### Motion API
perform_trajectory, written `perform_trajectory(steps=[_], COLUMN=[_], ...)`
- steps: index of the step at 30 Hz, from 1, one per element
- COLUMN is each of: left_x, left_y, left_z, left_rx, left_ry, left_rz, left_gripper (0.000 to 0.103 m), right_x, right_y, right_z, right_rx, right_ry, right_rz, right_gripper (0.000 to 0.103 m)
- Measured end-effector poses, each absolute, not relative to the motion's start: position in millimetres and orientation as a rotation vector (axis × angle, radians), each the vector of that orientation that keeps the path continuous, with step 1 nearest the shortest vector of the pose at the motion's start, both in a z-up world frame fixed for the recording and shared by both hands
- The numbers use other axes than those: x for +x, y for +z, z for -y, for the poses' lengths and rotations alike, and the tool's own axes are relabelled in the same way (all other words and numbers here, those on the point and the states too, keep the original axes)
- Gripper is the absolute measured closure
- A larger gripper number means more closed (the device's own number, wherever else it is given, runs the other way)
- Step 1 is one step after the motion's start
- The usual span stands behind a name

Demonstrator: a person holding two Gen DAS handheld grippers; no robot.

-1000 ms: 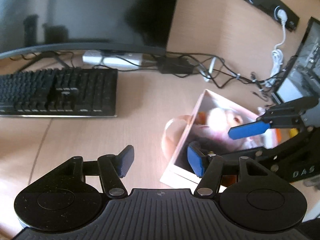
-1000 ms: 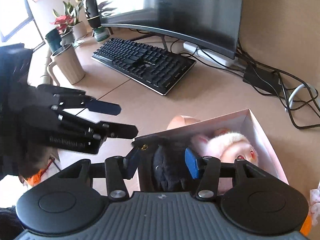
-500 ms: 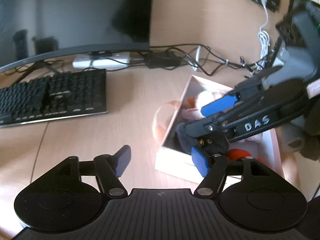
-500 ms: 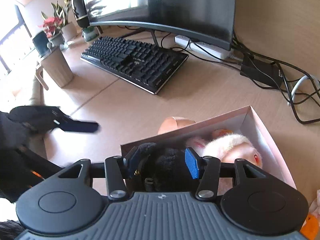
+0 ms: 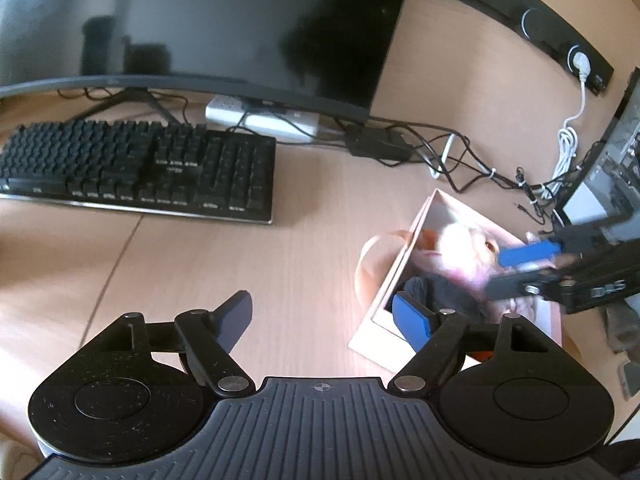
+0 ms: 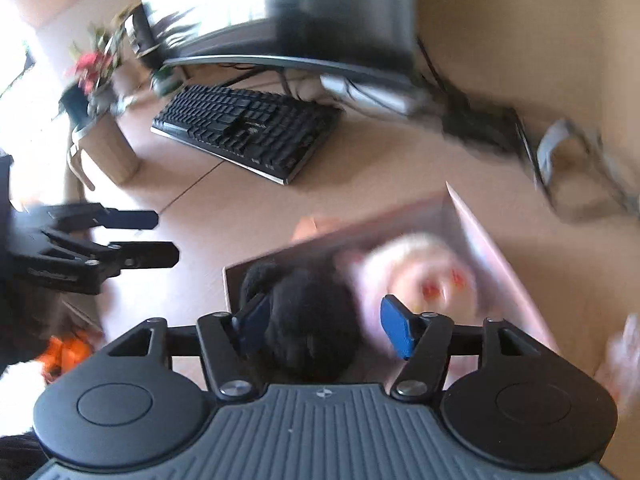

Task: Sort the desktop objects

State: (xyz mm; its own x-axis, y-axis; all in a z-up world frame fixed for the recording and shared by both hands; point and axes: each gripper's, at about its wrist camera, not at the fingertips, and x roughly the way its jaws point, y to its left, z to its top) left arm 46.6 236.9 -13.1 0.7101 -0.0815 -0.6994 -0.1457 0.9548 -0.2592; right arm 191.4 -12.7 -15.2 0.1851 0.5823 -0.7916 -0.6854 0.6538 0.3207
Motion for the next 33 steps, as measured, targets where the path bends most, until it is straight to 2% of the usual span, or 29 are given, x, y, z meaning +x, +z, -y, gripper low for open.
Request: perform_trajectory(steps=[2, 8, 17, 21, 23, 25, 28, 31, 33], left_x=[50.0, 58.8, 53.5, 51.4, 53.1, 54.7, 57.2, 59.7, 61.3], left_y=[-17.6, -27.7, -25.7, -15.4, -13.4, -11.5, -8.5, -5.6, -3.6], left_z=[-238.7, -234.0, -235.4, -232.1, -219.6, -207.1, -188.3, -169.6, -157.1], left_rx=[-0.381, -0.507, -0.532, -0.467, -0.420, -0.373, -0.302, -0.230, -0.183], left_ry=[-0.006, -0.083, -0.096, -0.087, -0.130, -0.173, -0.238, -0.301, -0.344], left_rz=[-0.788, -0.812, -0.803, -0.782, -0.782, -0.783, -0.782, -0.780, -0.778], left_gripper=[0.021, 0.023, 0.024, 0.024, 0.024, 0.022, 0.018, 0.018, 0.019], right_x=[192.7, 197.8, 184.1, 179.5, 175.9, 171.3, 159.3, 144.2, 132.8], right_y=[-24.6, -53.0, -58.3, -22.2, 3.1, 18.7, 21.0, 2.5, -9.4], right_z=[20.8, 7.0, -24.4, 5.9, 36.4, 65.9, 100.5, 128.0, 137.5], right_rx=[-0.019, 0.047, -0.014, 0.078, 0.111, 0.125, 0.124, 0.157, 0.150], right_ry=[0.901, 0.861, 0.887, 0.865, 0.783, 0.665, 0.481, 0.335, 0.295], right_rz=[-1.133, -1.190, -1.140, -1.057, -0.971, -0.906, -0.868, -0.916, -0.952], right_gripper=[0.041, 0.040, 0.041, 0.040, 0.032, 0.031, 0.025, 0.025, 0.037])
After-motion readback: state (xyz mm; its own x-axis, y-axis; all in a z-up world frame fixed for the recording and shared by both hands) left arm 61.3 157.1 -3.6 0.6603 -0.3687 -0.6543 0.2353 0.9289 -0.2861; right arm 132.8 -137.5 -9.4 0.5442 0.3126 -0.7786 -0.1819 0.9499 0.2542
